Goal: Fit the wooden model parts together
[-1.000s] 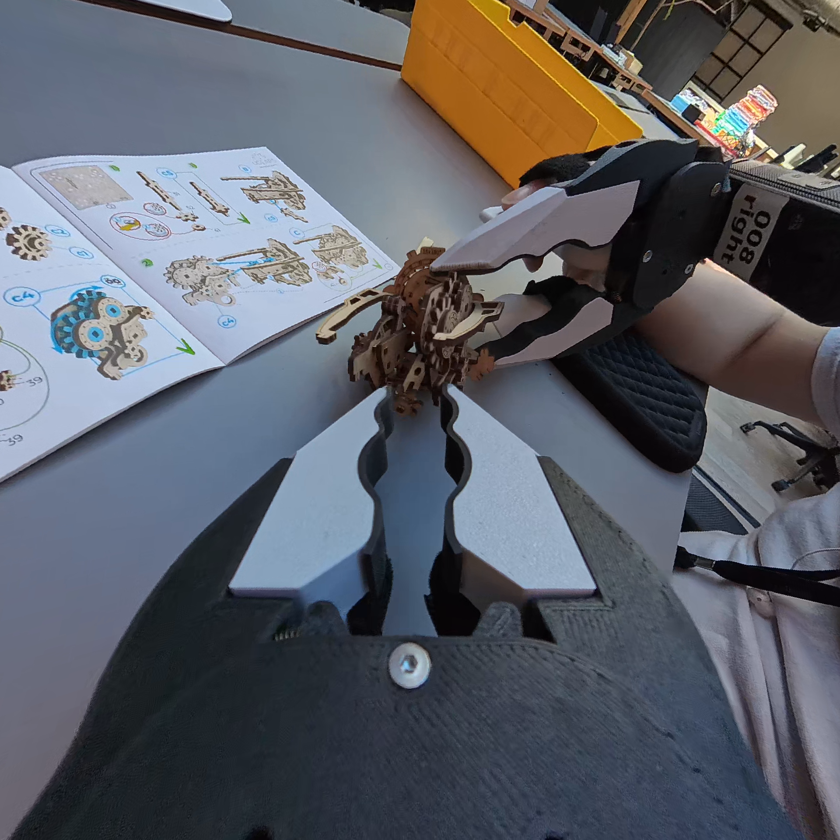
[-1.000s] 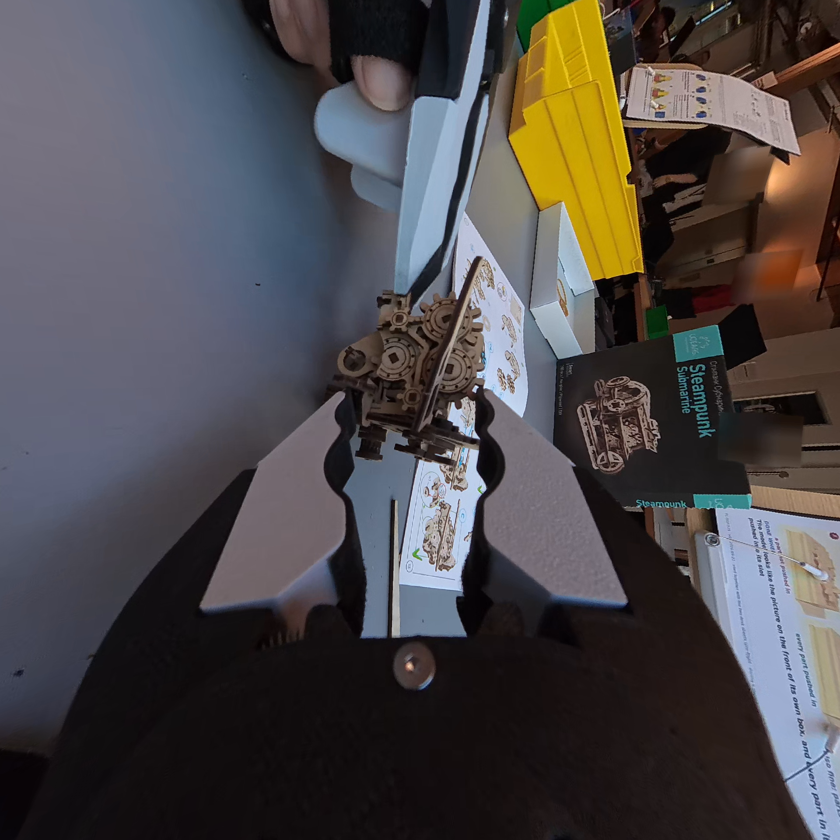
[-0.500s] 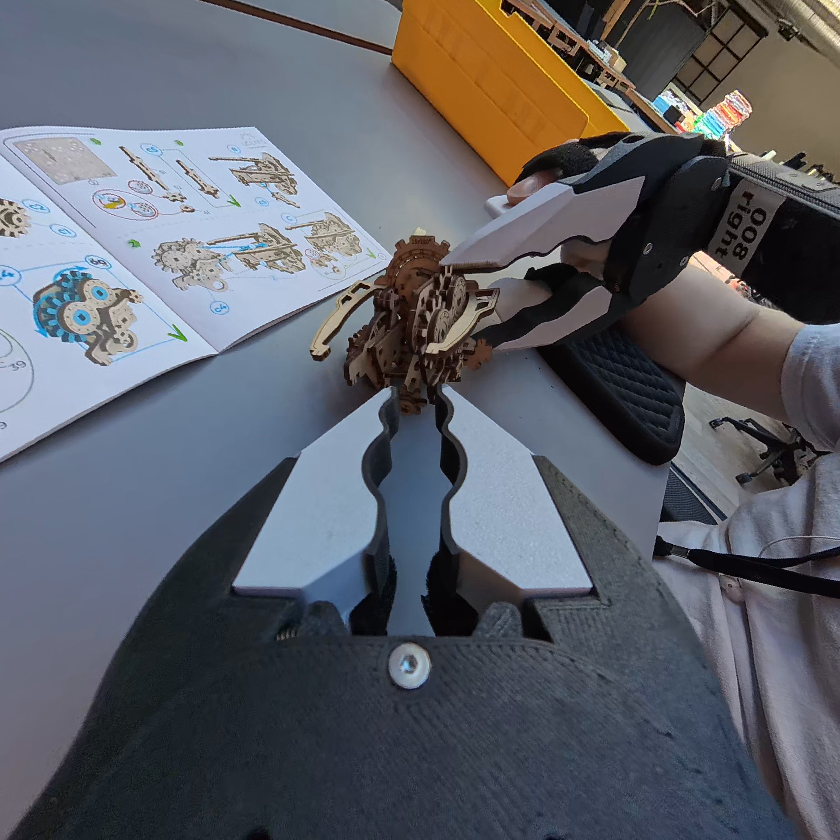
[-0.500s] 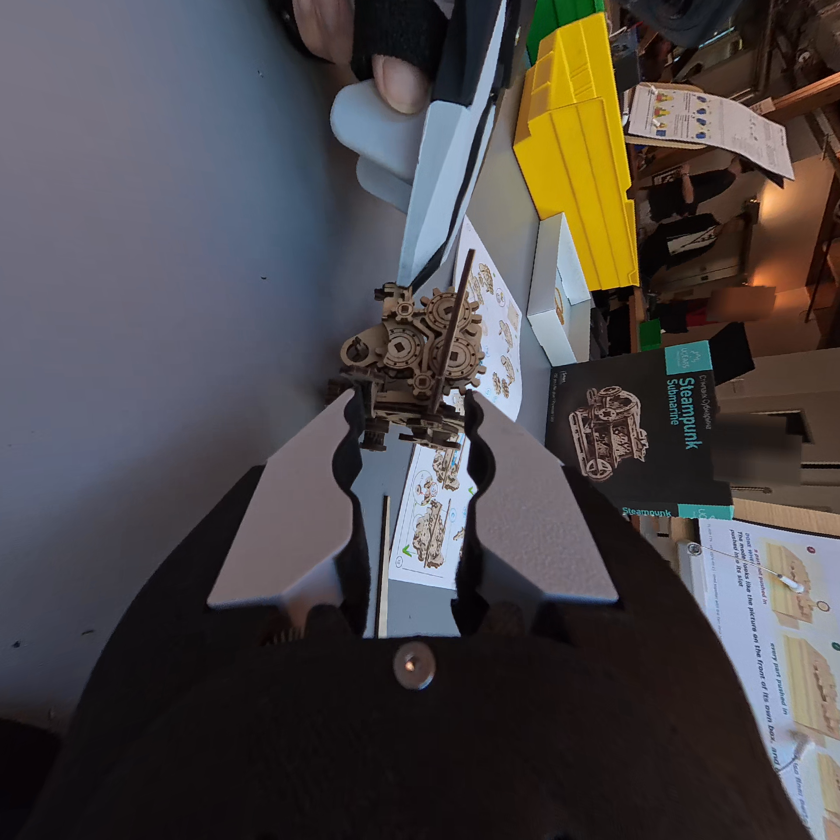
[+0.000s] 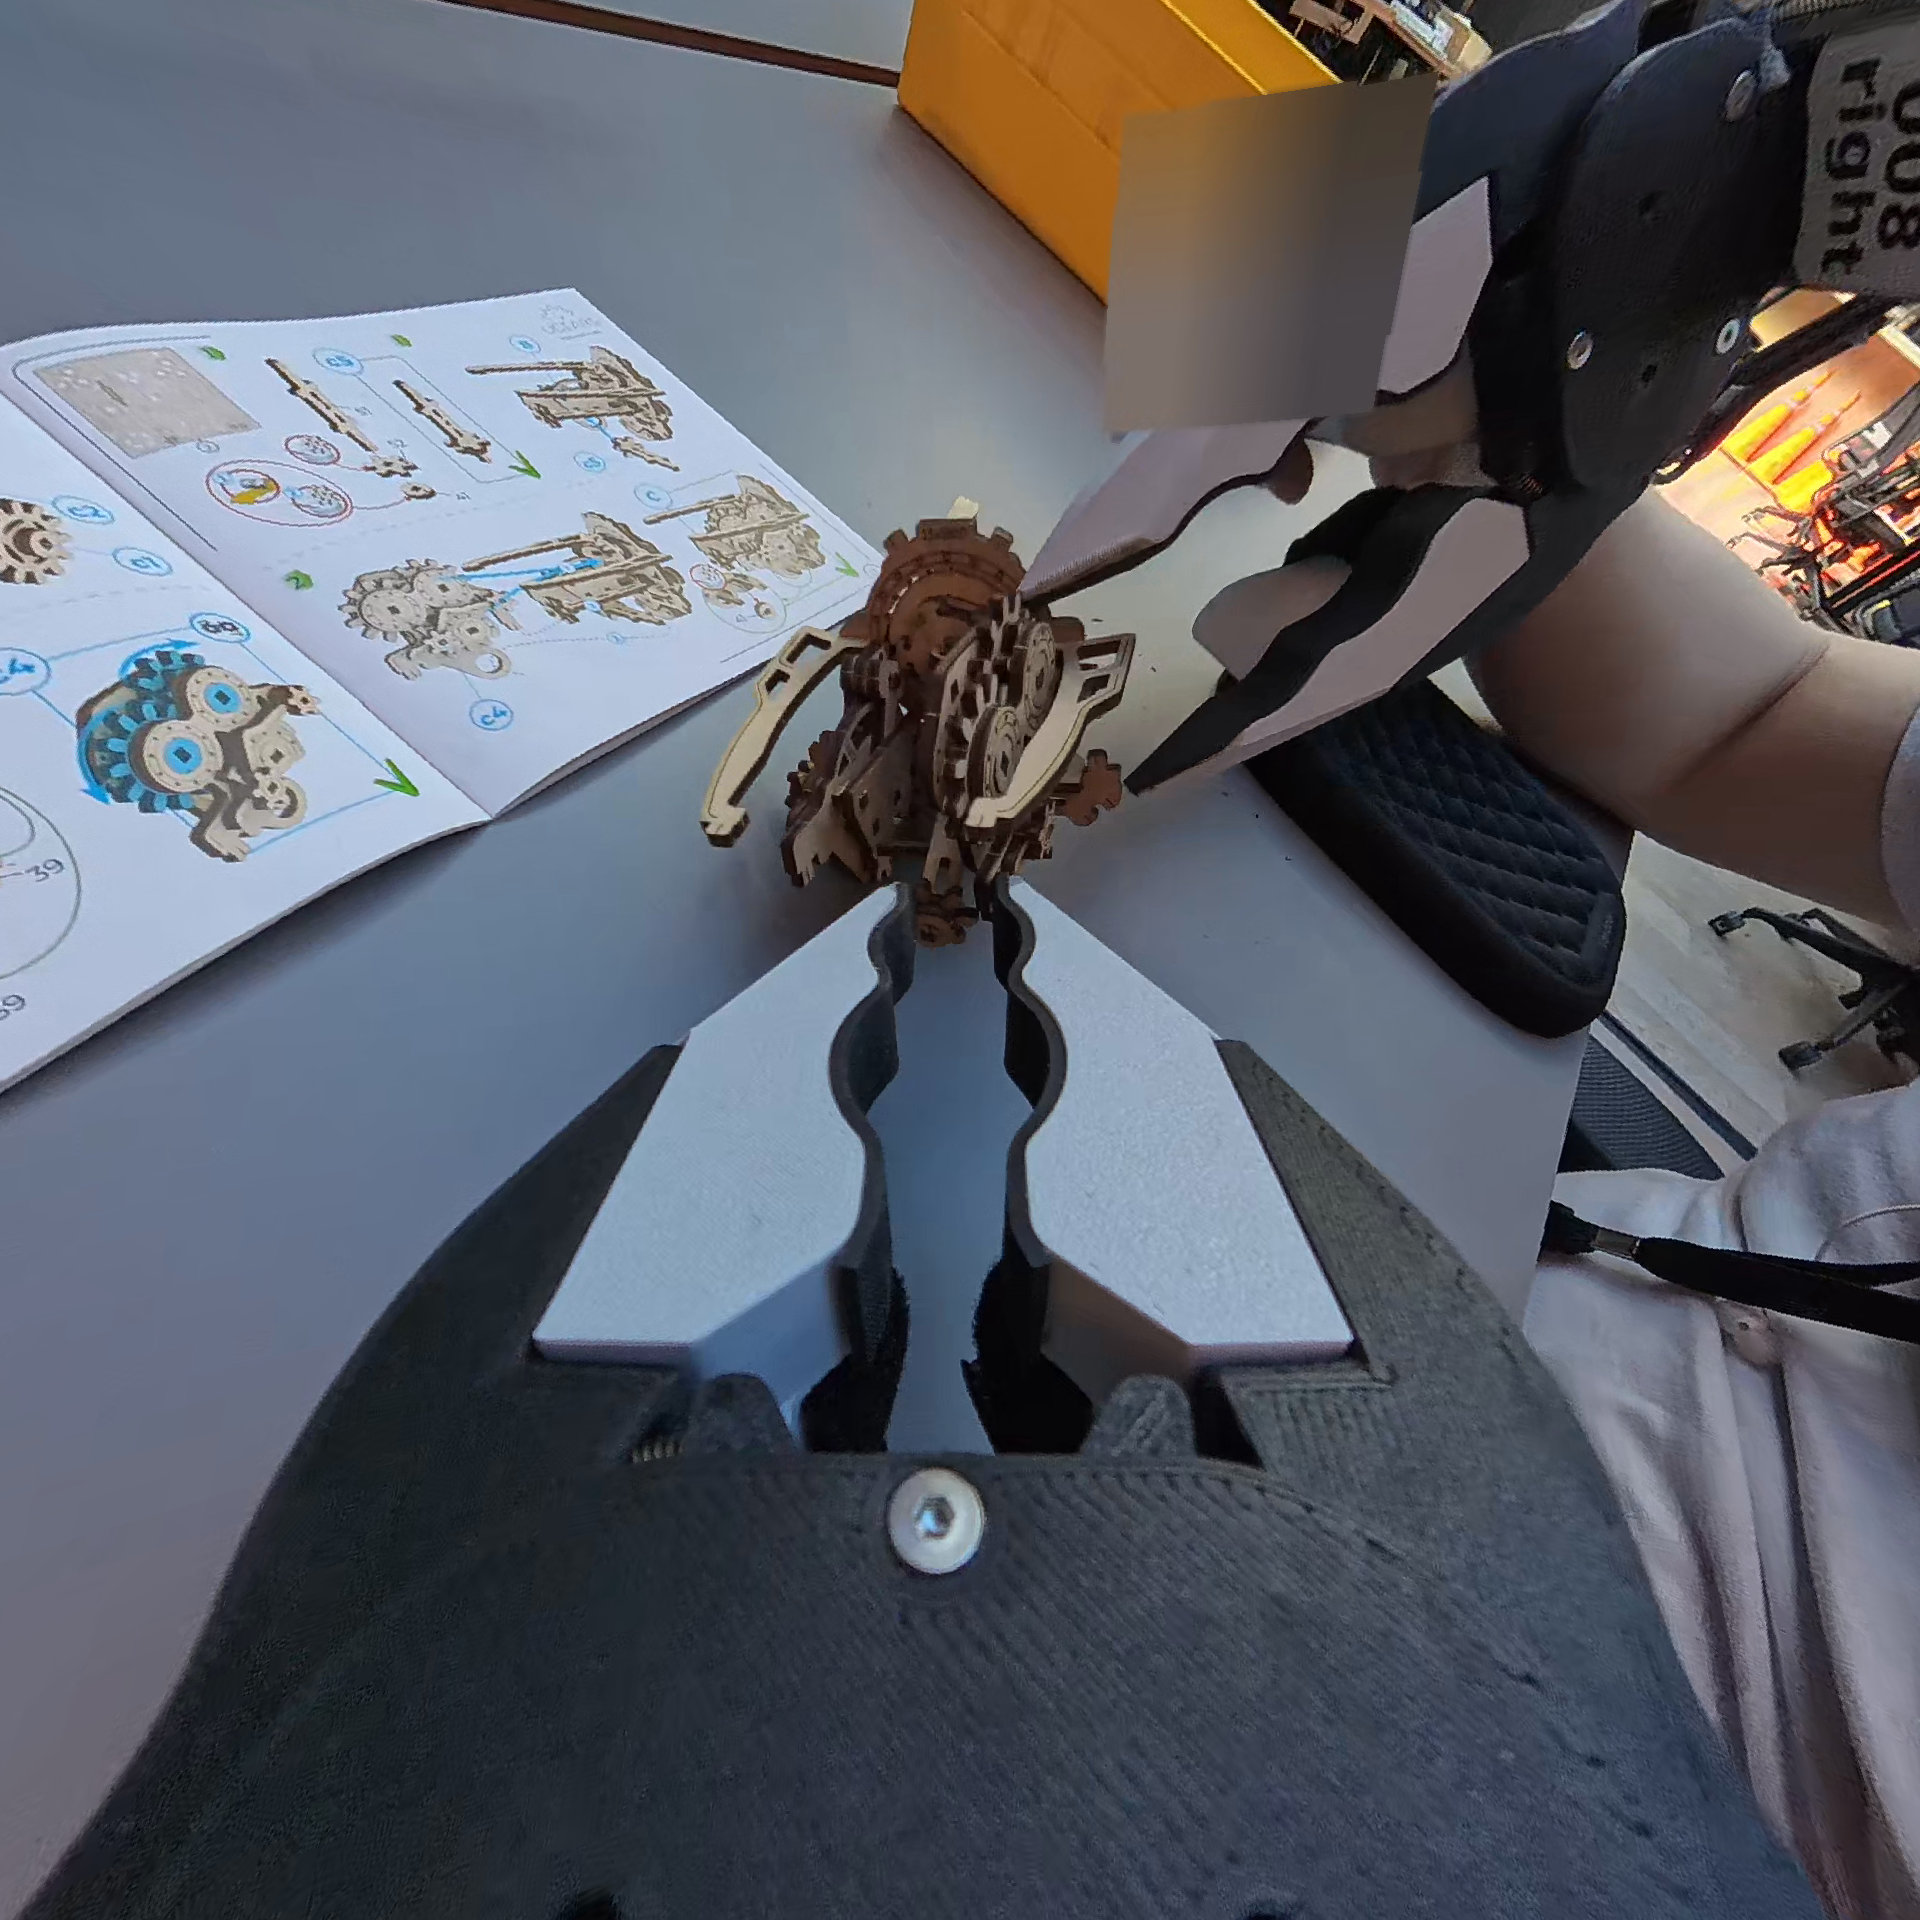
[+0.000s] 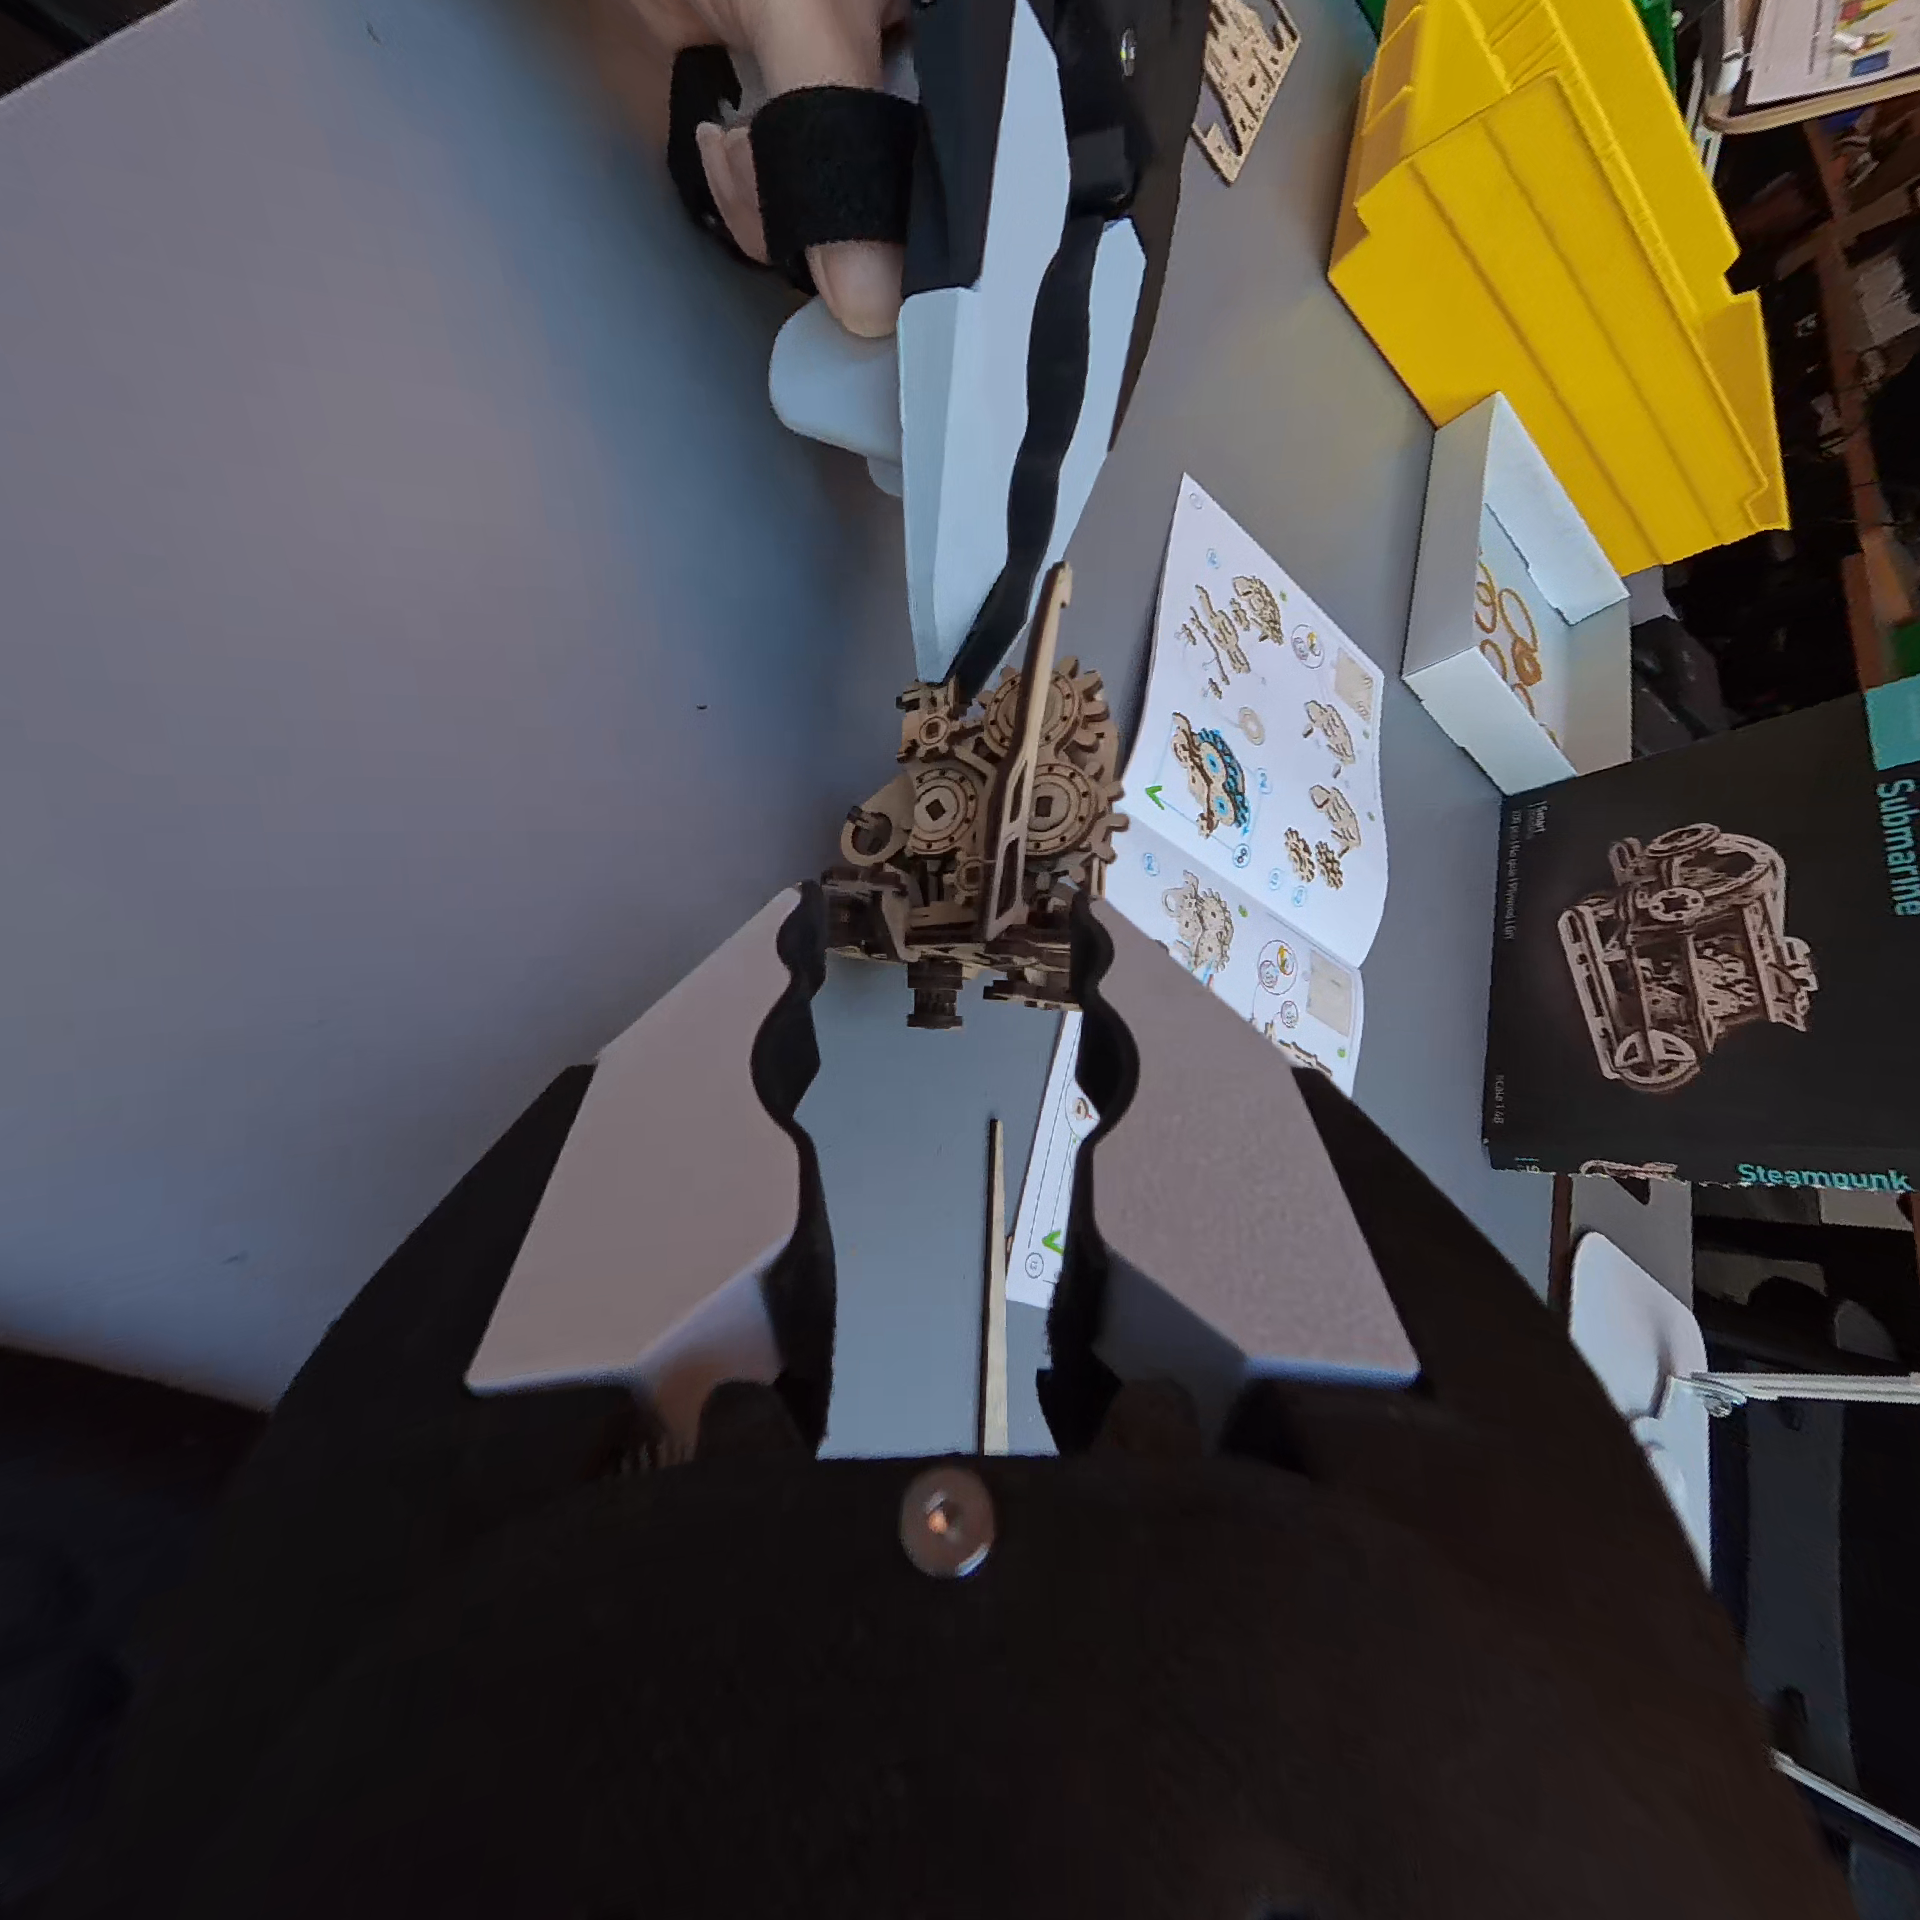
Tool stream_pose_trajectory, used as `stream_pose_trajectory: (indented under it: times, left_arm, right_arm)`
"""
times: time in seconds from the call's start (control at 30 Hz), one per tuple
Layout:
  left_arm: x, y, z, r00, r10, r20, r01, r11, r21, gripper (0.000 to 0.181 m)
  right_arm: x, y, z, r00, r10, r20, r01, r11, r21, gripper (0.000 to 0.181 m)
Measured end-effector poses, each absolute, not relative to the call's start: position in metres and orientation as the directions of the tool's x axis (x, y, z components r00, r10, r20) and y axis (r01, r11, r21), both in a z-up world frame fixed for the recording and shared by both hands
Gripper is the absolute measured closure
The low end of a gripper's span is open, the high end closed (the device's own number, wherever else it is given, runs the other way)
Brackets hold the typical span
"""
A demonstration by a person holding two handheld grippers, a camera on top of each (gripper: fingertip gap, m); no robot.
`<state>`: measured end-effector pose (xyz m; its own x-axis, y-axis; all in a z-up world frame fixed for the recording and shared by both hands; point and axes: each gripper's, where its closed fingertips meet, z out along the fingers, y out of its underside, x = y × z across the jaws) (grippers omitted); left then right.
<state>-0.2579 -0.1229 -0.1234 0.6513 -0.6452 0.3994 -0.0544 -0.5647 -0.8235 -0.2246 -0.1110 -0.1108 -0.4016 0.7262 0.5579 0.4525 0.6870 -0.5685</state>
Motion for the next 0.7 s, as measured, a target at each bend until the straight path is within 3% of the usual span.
stream_pose_trajectory:
  times: [0.13, 0.3, 0.47, 0.6, 0.7]
  left_arm:
    - [-0.257, -0.123, -0.124, 0.653, -0.657, 0.377, -0.078, -0.553, -0.829, 0.169]
    - [-0.257, -0.124, -0.124, 0.655, -0.661, 0.365, -0.088, -0.547, -0.833, 0.169]
    - [-0.258, -0.125, -0.125, 0.651, -0.663, 0.369, -0.083, -0.546, -0.834, 0.169]
    - [-0.259, -0.126, -0.125, 0.647, -0.667, 0.371, -0.082, -0.543, -0.835, 0.169]
    - [-0.26, -0.127, -0.126, 0.644, -0.67, 0.368, -0.088, -0.543, -0.835, 0.169]
  right_arm:
    - [-0.223, -0.107, -0.105, -0.422, 0.719, 0.552, 0.455, 0.695, -0.557, 0.138]
    - [-0.214, -0.11, -0.09, -0.451, 0.863, 0.228, 0.556, 0.472, -0.684, 0.145]
    - [-0.175, -0.057, -0.108, -0.421, 0.873, 0.245, 0.717, 0.486, -0.5, 0.154]
    - [-0.148, -0.024, -0.139, -0.246, 0.96, 0.137, 0.765, 0.279, -0.581, 0.16]
    - [-0.15, -0.022, -0.141, -0.229, 0.956, 0.185, 0.702, 0.294, -0.649, 0.164]
